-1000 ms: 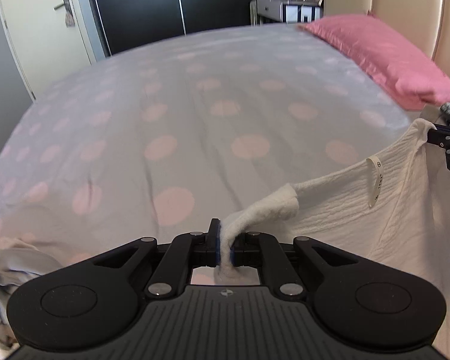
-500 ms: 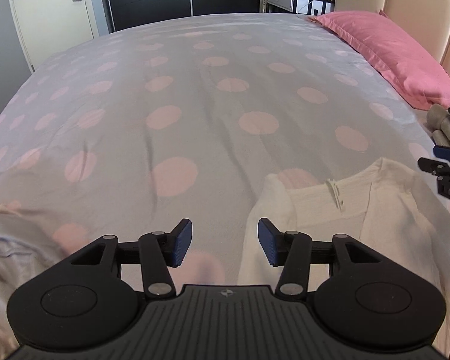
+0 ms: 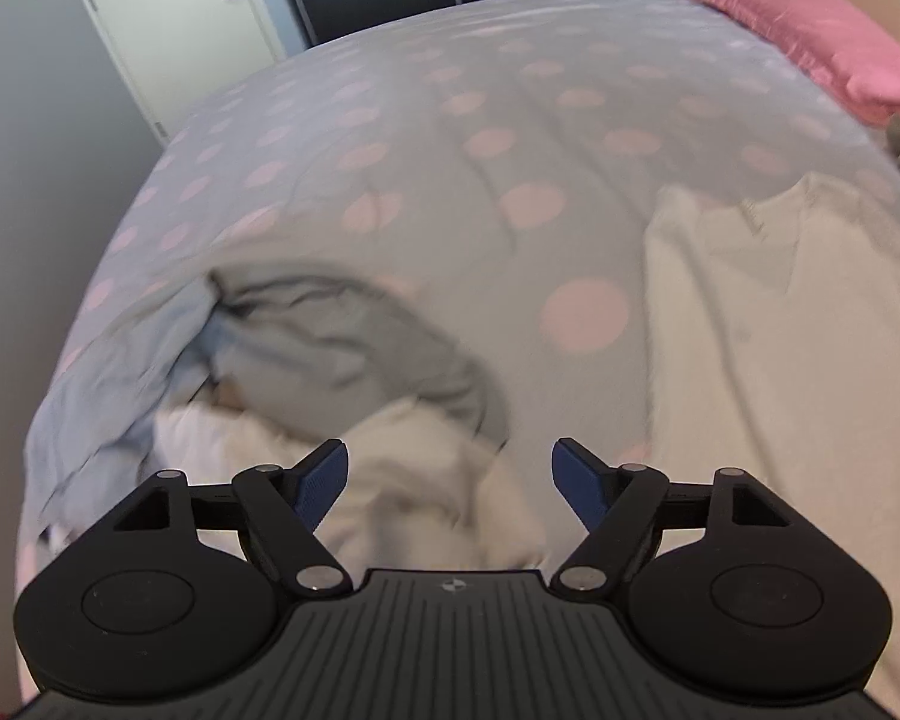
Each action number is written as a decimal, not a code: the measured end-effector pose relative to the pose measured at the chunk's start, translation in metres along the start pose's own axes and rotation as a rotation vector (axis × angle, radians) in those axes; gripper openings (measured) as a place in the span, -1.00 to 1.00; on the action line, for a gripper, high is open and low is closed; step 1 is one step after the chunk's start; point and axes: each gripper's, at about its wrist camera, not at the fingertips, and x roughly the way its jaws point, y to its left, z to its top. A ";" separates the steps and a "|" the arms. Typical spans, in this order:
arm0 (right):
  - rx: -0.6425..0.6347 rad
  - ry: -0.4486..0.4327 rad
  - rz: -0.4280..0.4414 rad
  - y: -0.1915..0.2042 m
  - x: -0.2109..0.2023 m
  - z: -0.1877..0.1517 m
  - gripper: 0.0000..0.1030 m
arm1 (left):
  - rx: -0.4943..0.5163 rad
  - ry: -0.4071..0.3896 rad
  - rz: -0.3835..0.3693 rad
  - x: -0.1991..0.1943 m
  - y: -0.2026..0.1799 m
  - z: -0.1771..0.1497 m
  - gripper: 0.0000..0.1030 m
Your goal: Fold clothes
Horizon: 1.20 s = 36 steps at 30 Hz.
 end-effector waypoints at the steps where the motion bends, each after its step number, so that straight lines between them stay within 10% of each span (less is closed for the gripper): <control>1: 0.015 0.007 0.005 -0.003 -0.007 -0.005 0.05 | -0.007 0.006 0.017 0.002 0.001 -0.008 0.44; 11: 0.099 -0.028 -0.045 -0.014 -0.023 -0.028 0.10 | -0.134 0.024 0.108 0.055 0.002 -0.040 0.38; 16: 0.116 -0.011 -0.077 -0.020 -0.013 -0.028 0.10 | -0.168 0.016 0.184 0.053 0.012 -0.034 -0.53; 20: 0.101 -0.010 -0.110 -0.024 -0.008 -0.031 0.07 | -0.220 -0.017 0.211 0.038 0.026 -0.029 -0.77; 31: 0.139 0.009 -0.150 -0.037 -0.003 -0.032 0.05 | -0.513 -0.373 0.483 -0.093 0.141 -0.025 -0.82; 36: 0.153 0.015 -0.167 -0.042 -0.001 -0.033 0.05 | -0.653 -0.296 0.631 -0.095 0.184 -0.036 -0.73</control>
